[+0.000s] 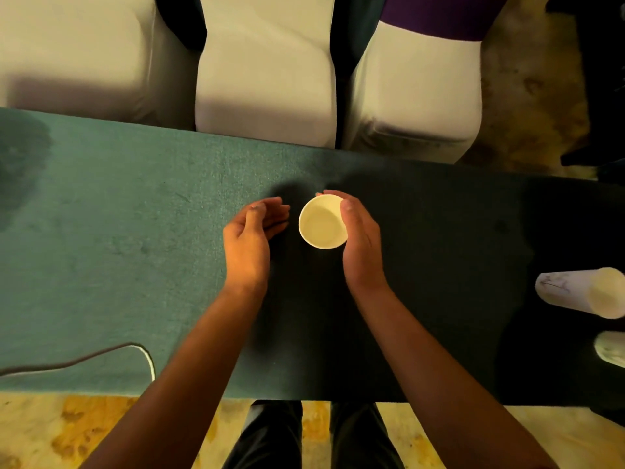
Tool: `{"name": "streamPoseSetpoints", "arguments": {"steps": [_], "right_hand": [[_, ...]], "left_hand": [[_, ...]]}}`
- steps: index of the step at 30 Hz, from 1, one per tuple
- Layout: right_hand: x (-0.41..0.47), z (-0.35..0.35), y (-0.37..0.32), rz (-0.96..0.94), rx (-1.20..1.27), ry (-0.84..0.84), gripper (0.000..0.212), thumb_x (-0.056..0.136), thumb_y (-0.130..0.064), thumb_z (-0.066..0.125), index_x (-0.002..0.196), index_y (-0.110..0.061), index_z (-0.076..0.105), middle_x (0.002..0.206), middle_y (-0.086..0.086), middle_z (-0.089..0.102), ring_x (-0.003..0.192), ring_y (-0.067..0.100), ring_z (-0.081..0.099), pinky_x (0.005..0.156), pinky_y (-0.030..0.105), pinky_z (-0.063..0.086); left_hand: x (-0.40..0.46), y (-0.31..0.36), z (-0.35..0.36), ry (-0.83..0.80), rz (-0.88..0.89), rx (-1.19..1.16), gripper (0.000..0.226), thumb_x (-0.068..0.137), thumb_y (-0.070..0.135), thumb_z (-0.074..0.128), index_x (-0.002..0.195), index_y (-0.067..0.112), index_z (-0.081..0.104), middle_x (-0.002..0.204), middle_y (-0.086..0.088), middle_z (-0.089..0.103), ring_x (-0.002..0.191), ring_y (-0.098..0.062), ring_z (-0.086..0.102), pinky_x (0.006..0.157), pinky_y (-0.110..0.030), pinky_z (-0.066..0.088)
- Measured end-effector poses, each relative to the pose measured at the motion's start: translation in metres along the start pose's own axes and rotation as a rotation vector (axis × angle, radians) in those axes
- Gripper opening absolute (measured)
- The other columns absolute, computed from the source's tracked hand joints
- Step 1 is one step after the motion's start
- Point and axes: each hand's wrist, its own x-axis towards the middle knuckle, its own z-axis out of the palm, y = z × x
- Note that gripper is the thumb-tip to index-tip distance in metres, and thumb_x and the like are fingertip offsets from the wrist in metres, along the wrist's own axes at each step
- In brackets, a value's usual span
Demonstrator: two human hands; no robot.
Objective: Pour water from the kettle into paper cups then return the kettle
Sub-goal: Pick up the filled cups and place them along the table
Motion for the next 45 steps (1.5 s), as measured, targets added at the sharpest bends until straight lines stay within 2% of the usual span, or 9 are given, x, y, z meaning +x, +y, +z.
{"name": "streamPoseSetpoints", "arguments": {"steps": [5, 9, 13, 17, 19, 24, 34, 39, 45], "right_hand": [[-0.004, -0.014, -0.02, -0.064, -0.031, 0.015, 0.047, 0.102, -0.036, 0.041, 0.133, -0.009, 0.063, 0.133, 0.007, 0.067, 0.125, 0.013, 0.062, 0.109, 0.035, 0.049], [-0.016, -0.031, -0.035, -0.12, -0.034, 0.06, 0.062, 0.097, -0.044, 0.04, 0.135, -0.002, 0.062, 0.139, 0.01, 0.063, 0.131, 0.015, 0.059, 0.114, 0.042, 0.047], [-0.036, -0.06, -0.053, -0.177, -0.057, 0.124, 0.057, 0.101, -0.042, 0.041, 0.136, -0.002, 0.061, 0.137, 0.01, 0.064, 0.131, 0.02, 0.06, 0.114, 0.051, 0.046], [-0.06, -0.098, -0.076, -0.228, -0.118, 0.225, 0.05, 0.104, -0.041, 0.044, 0.135, -0.007, 0.061, 0.135, 0.005, 0.066, 0.129, 0.018, 0.062, 0.109, 0.046, 0.051], [-0.07, -0.119, -0.088, -0.258, -0.134, 0.285, 0.045, 0.104, -0.038, 0.045, 0.132, -0.007, 0.062, 0.132, 0.007, 0.068, 0.127, 0.019, 0.064, 0.108, 0.046, 0.052], [-0.097, -0.181, -0.096, -0.287, -0.161, 0.417, 0.032, 0.102, -0.029, 0.047, 0.123, -0.013, 0.065, 0.125, 0.01, 0.071, 0.121, 0.022, 0.067, 0.104, 0.049, 0.055], [-0.144, -0.314, -0.062, -0.264, -0.152, 0.632, 0.03, 0.102, -0.015, 0.042, 0.105, -0.003, 0.07, 0.105, 0.016, 0.074, 0.104, 0.033, 0.071, 0.092, 0.062, 0.056], [-0.148, -0.385, -0.049, -0.264, -0.143, 0.508, 0.035, 0.103, -0.016, 0.04, 0.109, 0.002, 0.07, 0.108, 0.017, 0.075, 0.105, 0.033, 0.071, 0.093, 0.053, 0.058], [-0.154, -0.458, -0.038, -0.316, -0.087, 0.372, 0.037, 0.103, -0.016, 0.041, 0.109, 0.001, 0.072, 0.107, 0.013, 0.076, 0.106, 0.029, 0.072, 0.093, 0.044, 0.058]], "left_hand": [[-0.006, 0.01, -0.001, 0.005, 0.044, -0.01, 0.032, 0.102, 0.01, 0.039, 0.103, 0.0, 0.069, 0.099, -0.02, 0.072, 0.099, -0.031, 0.07, 0.091, -0.041, 0.057], [-0.018, 0.029, 0.002, 0.035, 0.176, -0.008, 0.034, 0.1, 0.009, 0.037, 0.096, 0.006, 0.071, 0.095, -0.017, 0.072, 0.094, -0.028, 0.07, 0.092, -0.044, 0.056], [-0.04, 0.056, 0.012, 0.007, 0.286, -0.038, 0.033, 0.098, 0.015, 0.04, 0.095, 0.012, 0.073, 0.102, -0.017, 0.073, 0.101, -0.032, 0.07, 0.092, -0.045, 0.056], [-0.074, 0.085, 0.03, -0.035, 0.364, -0.083, 0.033, 0.099, 0.013, 0.04, 0.091, 0.016, 0.072, 0.104, -0.018, 0.071, 0.105, -0.036, 0.067, 0.093, -0.044, 0.055], [-0.092, 0.093, 0.044, -0.099, 0.344, -0.113, 0.031, 0.1, 0.012, 0.039, 0.091, 0.013, 0.069, 0.101, -0.018, 0.07, 0.103, -0.035, 0.067, 0.094, -0.043, 0.054], [-0.12, 0.097, 0.082, -0.391, 0.088, -0.279, 0.034, 0.1, 0.021, 0.035, 0.088, 0.012, 0.065, 0.086, -0.006, 0.074, 0.095, -0.027, 0.069, 0.087, -0.037, 0.056], [-0.195, -0.015, 0.178, -0.573, 0.01, -0.077, 0.036, 0.097, 0.022, 0.04, 0.088, 0.013, 0.073, 0.086, -0.013, 0.076, 0.088, -0.031, 0.073, 0.078, -0.037, 0.058], [-0.245, -0.091, 0.238, -0.618, -0.021, -0.002, 0.036, 0.096, 0.023, 0.041, 0.089, 0.012, 0.074, 0.085, -0.014, 0.076, 0.085, -0.032, 0.073, 0.076, -0.037, 0.058], [-0.3, -0.147, 0.313, -0.507, -0.055, -0.019, 0.033, 0.096, 0.02, 0.043, 0.087, 0.011, 0.073, 0.086, -0.017, 0.076, 0.086, -0.033, 0.073, 0.076, -0.037, 0.059]]}}
